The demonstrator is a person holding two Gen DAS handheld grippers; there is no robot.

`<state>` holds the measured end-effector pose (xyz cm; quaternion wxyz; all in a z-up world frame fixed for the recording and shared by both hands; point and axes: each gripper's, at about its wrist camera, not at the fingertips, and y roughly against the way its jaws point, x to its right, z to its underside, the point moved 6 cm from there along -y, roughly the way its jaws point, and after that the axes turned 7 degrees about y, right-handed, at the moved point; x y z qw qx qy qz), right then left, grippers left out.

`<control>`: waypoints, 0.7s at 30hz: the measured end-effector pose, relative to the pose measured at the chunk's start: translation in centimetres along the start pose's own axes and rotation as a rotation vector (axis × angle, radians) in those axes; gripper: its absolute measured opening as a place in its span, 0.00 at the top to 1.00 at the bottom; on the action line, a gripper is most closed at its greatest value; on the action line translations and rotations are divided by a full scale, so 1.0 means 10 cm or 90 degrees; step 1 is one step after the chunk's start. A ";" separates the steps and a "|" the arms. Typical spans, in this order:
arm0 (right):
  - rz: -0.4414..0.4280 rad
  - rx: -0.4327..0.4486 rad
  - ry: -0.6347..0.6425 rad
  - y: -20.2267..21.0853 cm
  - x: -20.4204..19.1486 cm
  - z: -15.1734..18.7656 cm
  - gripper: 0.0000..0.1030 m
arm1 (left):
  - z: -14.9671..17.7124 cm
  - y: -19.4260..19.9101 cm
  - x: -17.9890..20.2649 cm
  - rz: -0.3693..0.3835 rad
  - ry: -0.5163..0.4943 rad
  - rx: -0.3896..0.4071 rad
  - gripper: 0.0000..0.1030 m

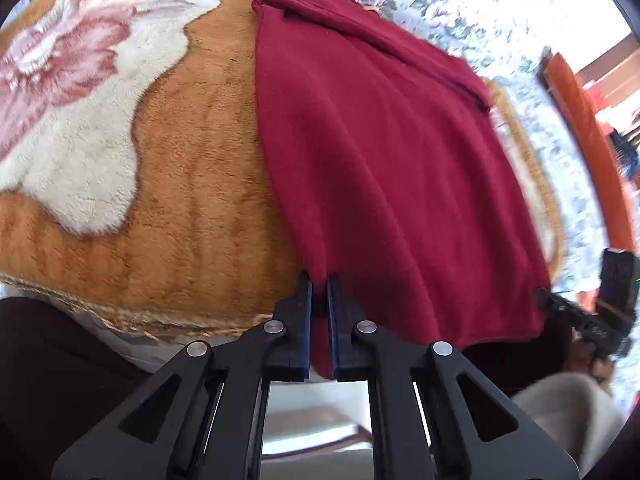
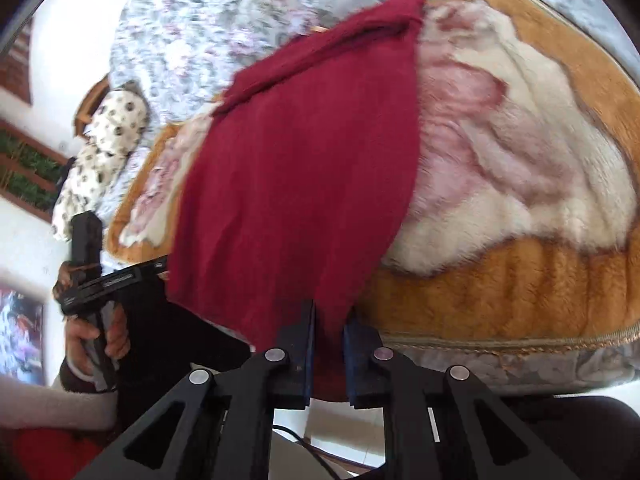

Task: Fold small clothes

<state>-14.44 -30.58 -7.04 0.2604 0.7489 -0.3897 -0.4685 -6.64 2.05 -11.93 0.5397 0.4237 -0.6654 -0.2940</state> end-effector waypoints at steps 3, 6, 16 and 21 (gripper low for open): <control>-0.057 0.053 0.002 0.17 -0.10 -0.19 0.90 | -0.07 0.14 0.05 0.033 -0.009 0.011 0.95; -0.085 0.098 0.023 0.27 -0.19 -0.45 0.90 | -0.23 0.22 0.10 0.083 0.006 0.010 0.95; -0.050 0.250 0.028 0.25 -0.13 -1.92 0.91 | -1.53 0.53 0.20 0.120 0.026 0.117 0.95; -0.011 0.274 -0.039 -0.06 0.30 -2.71 0.92 | -2.50 0.27 0.23 0.105 0.056 0.138 0.95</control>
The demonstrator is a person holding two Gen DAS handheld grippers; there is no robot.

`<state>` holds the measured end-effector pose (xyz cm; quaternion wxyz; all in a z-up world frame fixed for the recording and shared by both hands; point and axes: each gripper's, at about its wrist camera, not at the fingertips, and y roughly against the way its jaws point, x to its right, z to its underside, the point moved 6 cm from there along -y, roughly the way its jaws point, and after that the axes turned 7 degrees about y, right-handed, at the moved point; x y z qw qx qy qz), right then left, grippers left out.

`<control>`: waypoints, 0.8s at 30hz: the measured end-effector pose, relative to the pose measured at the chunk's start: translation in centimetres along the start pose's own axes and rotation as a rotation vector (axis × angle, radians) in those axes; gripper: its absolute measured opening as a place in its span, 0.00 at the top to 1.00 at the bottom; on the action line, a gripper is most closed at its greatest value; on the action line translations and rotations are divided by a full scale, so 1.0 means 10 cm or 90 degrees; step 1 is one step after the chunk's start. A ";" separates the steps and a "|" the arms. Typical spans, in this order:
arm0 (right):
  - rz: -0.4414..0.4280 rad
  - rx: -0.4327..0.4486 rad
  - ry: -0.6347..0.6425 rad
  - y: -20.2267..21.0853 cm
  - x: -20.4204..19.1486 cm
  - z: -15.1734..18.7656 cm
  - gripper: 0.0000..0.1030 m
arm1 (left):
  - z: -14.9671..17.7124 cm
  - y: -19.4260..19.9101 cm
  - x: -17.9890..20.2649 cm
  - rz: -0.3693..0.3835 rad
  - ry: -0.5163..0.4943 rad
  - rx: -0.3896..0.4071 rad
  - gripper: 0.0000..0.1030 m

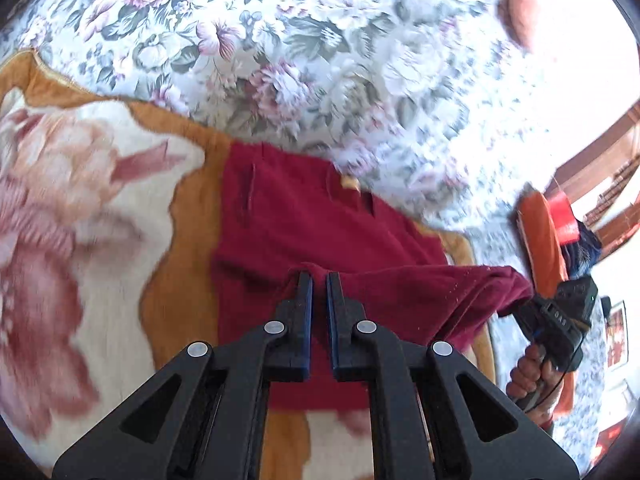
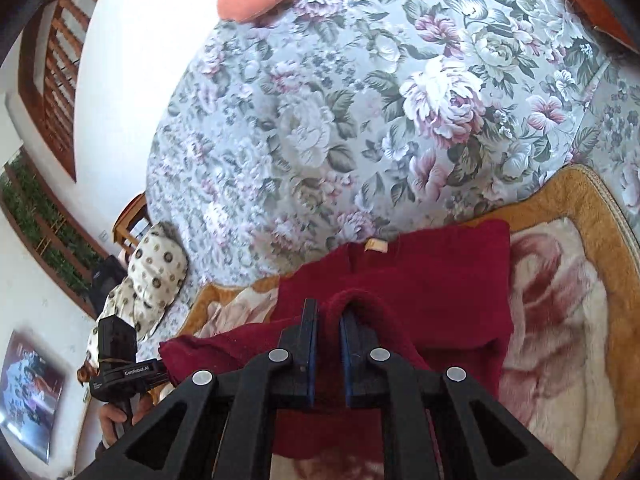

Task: Fold small clothes

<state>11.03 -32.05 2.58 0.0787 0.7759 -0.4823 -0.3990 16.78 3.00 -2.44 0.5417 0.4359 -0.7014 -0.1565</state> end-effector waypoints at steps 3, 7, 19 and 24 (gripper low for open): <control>0.065 0.006 -0.052 -0.47 0.41 -0.22 0.91 | -0.41 -0.46 -0.08 0.011 0.047 -0.013 0.95; 0.124 0.013 -0.130 -0.85 0.96 -0.31 0.69 | -0.73 -0.68 -0.20 -0.005 0.066 0.017 0.93; 0.214 -0.048 0.087 -0.81 0.81 -0.29 0.54 | -0.63 -0.74 -0.18 -0.085 -0.026 0.035 0.37; 0.234 -0.143 0.125 -1.36 0.94 -0.27 0.59 | -0.60 -1.10 -0.22 -0.116 -0.042 -0.010 0.37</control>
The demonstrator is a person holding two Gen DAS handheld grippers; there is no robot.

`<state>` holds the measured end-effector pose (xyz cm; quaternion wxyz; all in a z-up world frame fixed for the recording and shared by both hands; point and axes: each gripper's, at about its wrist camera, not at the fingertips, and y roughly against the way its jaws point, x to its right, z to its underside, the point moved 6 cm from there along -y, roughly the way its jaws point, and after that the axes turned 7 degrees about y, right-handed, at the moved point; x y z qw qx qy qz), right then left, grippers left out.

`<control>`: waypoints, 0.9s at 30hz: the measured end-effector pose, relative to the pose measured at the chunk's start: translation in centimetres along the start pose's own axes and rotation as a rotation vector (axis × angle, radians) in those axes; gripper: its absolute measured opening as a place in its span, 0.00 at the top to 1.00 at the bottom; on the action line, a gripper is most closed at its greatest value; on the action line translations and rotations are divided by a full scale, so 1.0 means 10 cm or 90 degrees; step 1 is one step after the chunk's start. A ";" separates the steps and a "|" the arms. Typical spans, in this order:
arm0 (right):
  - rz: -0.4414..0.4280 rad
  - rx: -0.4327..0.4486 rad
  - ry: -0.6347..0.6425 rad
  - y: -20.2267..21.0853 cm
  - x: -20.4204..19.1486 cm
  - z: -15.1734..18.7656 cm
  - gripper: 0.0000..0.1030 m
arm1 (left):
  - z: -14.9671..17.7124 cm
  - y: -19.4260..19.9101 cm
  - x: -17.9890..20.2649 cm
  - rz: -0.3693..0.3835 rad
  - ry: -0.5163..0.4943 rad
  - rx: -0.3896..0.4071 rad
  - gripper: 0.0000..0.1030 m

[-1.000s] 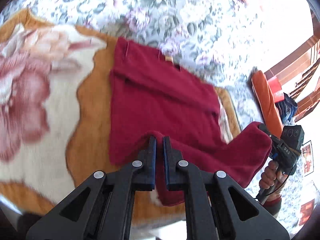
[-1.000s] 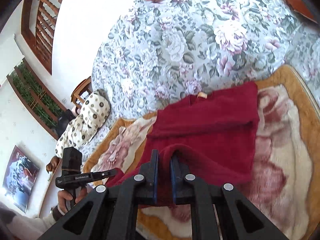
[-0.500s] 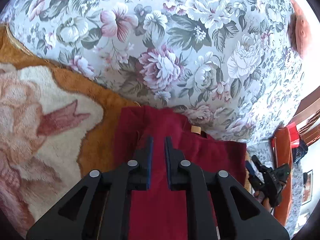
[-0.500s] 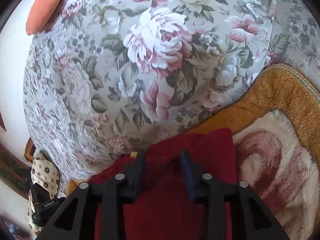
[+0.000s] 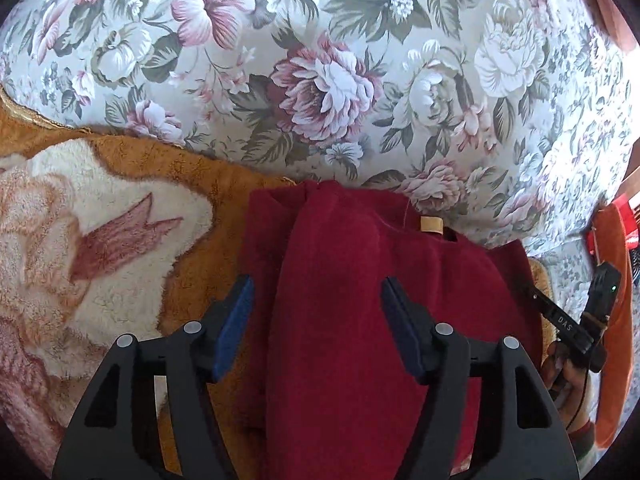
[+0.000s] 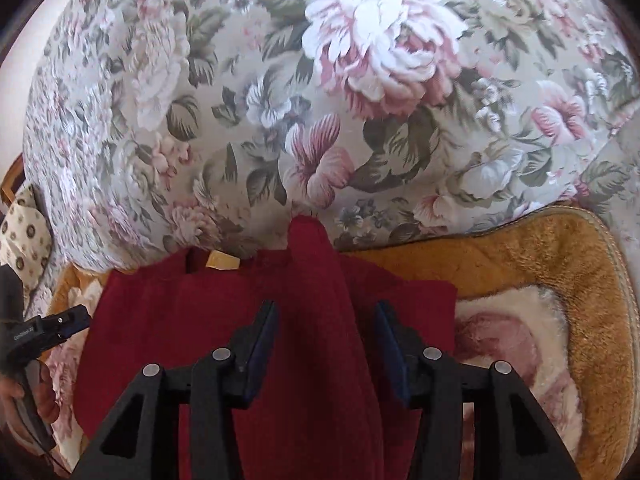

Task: Fold small clothes

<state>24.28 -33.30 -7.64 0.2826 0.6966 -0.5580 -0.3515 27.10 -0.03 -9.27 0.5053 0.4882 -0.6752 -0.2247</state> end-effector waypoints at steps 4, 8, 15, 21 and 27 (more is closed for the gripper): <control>0.025 0.017 0.007 -0.01 -0.01 -0.08 0.93 | -0.10 -0.17 0.07 -0.042 -0.031 0.001 0.85; 0.031 0.091 -0.050 0.20 0.18 -0.27 0.93 | -0.33 -0.15 0.13 -0.046 -0.035 0.042 0.92; 0.118 -0.034 -0.029 -0.34 0.22 -0.16 0.88 | -0.38 -0.41 0.08 -0.097 -0.032 0.025 0.92; 0.106 0.032 0.017 0.27 -0.09 -0.14 0.74 | -0.22 0.01 0.13 -0.088 -0.067 0.030 0.92; 0.004 0.009 0.058 0.34 -0.61 0.12 0.74 | 0.29 0.34 0.11 -0.067 -0.076 0.011 0.76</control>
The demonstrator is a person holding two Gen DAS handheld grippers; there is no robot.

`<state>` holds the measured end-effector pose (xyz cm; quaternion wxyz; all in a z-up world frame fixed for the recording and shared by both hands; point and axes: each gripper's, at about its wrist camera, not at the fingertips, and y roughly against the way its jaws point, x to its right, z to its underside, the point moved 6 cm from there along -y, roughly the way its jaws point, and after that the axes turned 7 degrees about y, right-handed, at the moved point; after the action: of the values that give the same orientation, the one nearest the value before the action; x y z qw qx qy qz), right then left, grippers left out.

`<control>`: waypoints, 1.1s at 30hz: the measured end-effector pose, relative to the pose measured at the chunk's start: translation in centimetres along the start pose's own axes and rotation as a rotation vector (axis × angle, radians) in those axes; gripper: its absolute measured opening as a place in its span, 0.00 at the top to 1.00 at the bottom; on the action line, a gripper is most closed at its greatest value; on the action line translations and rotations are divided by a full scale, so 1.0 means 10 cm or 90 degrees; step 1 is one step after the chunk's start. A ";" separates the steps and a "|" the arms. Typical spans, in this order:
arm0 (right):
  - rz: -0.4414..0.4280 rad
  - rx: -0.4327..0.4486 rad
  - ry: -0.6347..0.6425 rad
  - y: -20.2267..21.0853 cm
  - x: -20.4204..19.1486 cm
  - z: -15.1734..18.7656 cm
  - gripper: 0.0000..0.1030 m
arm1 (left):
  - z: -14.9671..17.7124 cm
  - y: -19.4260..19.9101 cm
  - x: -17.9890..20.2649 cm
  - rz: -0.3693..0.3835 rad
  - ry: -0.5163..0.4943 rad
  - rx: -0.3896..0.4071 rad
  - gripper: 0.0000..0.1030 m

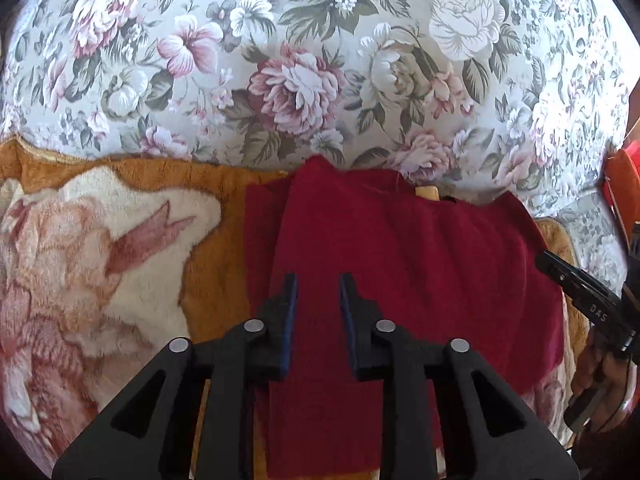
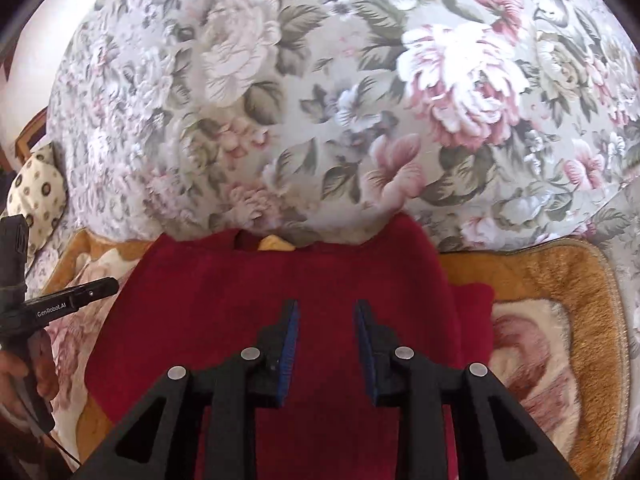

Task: Fold small clothes

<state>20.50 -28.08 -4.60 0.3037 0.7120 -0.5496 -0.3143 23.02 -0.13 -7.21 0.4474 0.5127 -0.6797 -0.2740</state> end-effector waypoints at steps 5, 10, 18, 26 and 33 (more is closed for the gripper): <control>0.130 -0.019 -0.105 -0.19 0.41 0.19 0.74 | 0.32 -0.16 -0.16 0.000 0.052 -0.029 0.75; 0.122 -0.064 -0.068 -0.21 0.39 0.07 0.74 | 0.37 -0.08 -0.04 -0.023 0.041 -0.015 0.75; 0.068 -0.020 -0.022 0.25 -0.05 0.08 0.72 | 0.48 0.17 -0.05 -0.050 0.026 0.002 0.75; 0.157 -0.011 -0.115 0.33 0.38 0.42 0.68 | 0.66 0.37 -0.21 -0.088 0.031 0.024 0.75; 0.171 -0.043 -0.145 0.28 0.58 0.54 0.59 | 0.77 0.29 -0.46 -0.064 0.092 0.021 0.61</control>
<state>15.80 -34.78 -6.38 0.3028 0.5813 -0.6598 -0.3676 15.19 4.45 -9.81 0.4726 0.5719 -0.6235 -0.2466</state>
